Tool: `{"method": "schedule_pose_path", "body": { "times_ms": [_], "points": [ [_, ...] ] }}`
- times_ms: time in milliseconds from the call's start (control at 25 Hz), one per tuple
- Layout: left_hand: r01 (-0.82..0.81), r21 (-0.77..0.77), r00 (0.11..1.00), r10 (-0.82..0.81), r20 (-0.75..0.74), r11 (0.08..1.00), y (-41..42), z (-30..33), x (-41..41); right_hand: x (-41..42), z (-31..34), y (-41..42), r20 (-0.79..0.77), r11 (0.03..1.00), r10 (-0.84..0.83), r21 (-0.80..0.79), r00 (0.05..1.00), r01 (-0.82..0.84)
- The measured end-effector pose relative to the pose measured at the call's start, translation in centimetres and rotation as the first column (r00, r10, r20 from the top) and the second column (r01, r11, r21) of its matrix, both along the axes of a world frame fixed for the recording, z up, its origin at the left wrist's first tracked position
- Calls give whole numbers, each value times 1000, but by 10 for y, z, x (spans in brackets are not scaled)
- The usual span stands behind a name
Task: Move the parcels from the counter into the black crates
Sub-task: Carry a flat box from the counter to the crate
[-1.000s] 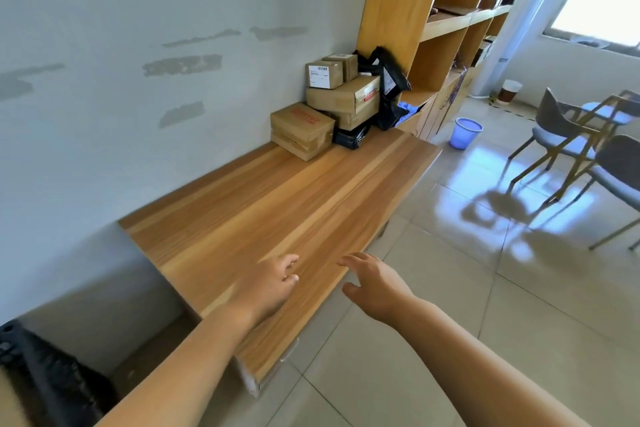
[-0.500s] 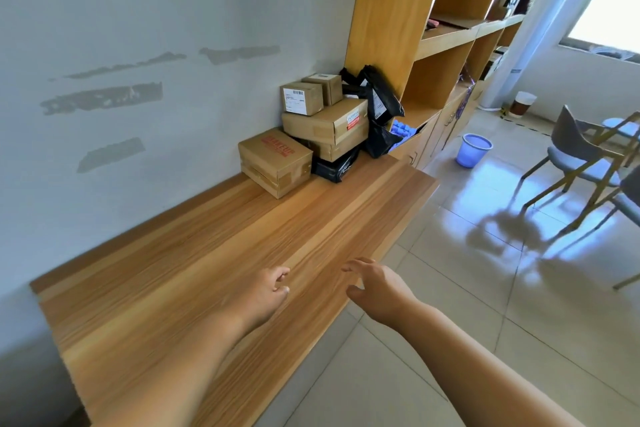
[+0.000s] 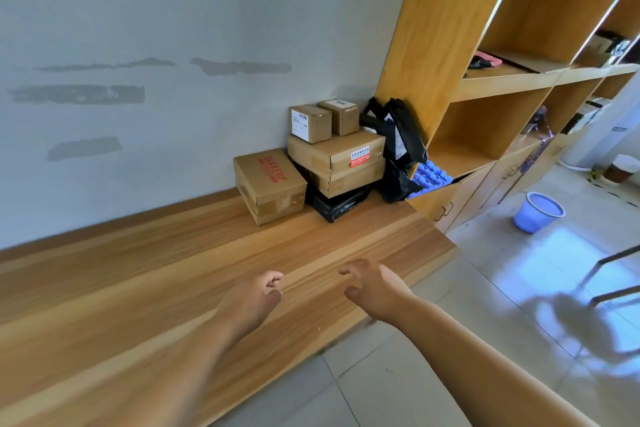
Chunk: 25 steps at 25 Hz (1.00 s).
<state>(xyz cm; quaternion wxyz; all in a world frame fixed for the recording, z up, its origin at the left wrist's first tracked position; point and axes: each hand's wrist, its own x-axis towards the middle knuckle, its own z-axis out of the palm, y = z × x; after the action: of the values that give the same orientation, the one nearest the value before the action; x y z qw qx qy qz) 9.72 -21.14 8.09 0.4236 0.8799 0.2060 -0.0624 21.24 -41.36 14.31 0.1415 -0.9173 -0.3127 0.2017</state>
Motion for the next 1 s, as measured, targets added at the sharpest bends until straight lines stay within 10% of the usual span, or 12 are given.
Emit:
{"method": "schedule_pose_path", "body": {
  "times_ms": [1000],
  "points": [
    [-450, -27, 888, 445, -116, 892, 139, -28, 220, 260, -82, 203, -183, 973, 215, -47, 959, -227]
  ]
}}
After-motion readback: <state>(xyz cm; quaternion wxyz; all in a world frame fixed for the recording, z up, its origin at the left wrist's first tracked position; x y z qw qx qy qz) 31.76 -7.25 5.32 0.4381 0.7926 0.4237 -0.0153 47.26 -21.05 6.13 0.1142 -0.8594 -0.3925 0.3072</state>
